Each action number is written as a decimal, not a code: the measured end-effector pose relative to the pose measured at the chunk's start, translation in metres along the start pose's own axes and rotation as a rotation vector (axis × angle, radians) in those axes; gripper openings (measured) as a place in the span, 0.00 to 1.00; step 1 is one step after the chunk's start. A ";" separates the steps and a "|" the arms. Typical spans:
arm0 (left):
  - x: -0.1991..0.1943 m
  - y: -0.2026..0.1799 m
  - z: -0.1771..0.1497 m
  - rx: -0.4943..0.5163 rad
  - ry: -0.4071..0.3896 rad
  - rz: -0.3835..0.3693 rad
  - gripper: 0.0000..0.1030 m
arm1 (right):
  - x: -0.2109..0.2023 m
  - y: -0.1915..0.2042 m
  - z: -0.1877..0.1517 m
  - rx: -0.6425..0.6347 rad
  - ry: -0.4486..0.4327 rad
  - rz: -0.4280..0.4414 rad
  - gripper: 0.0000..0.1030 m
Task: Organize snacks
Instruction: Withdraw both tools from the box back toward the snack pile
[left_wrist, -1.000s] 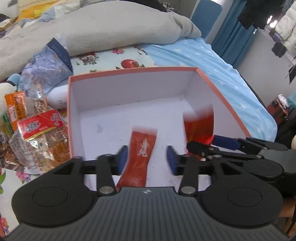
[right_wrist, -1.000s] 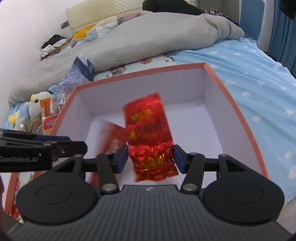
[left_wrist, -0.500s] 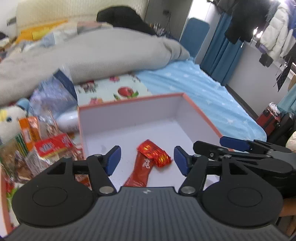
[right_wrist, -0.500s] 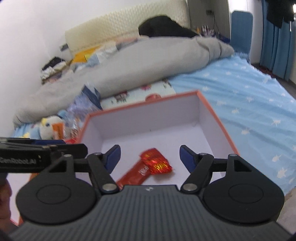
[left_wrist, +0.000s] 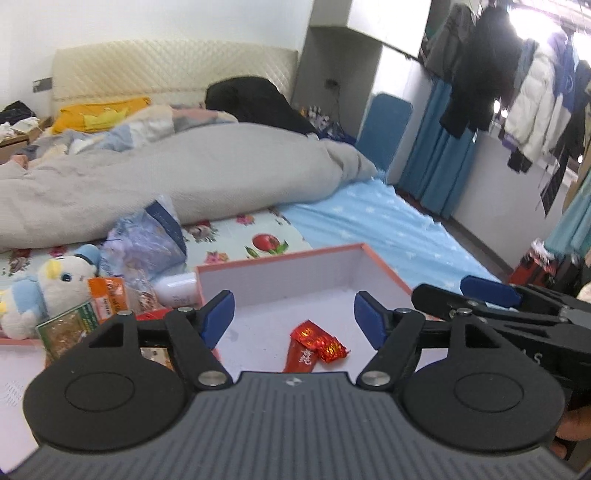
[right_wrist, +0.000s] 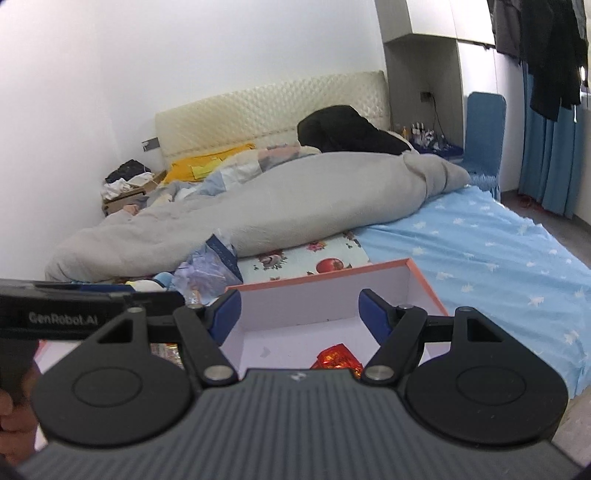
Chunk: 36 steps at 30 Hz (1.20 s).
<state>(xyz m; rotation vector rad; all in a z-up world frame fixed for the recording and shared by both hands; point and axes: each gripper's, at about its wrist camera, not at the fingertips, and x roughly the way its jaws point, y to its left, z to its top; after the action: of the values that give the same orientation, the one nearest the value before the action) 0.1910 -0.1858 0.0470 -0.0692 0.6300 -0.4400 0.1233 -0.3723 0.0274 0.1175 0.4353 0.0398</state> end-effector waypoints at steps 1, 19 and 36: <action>-0.006 0.003 -0.001 -0.007 -0.011 0.007 0.78 | -0.003 0.003 0.000 -0.007 -0.006 0.001 0.70; -0.074 0.077 -0.034 -0.094 -0.064 0.158 0.91 | -0.017 0.066 -0.017 -0.042 -0.034 0.089 0.70; -0.122 0.126 -0.078 -0.155 -0.064 0.251 0.92 | -0.017 0.123 -0.062 -0.066 0.027 0.148 0.70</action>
<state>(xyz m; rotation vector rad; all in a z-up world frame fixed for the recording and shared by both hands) 0.1052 -0.0148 0.0273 -0.1488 0.6002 -0.1453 0.0804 -0.2447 -0.0065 0.0841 0.4507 0.2017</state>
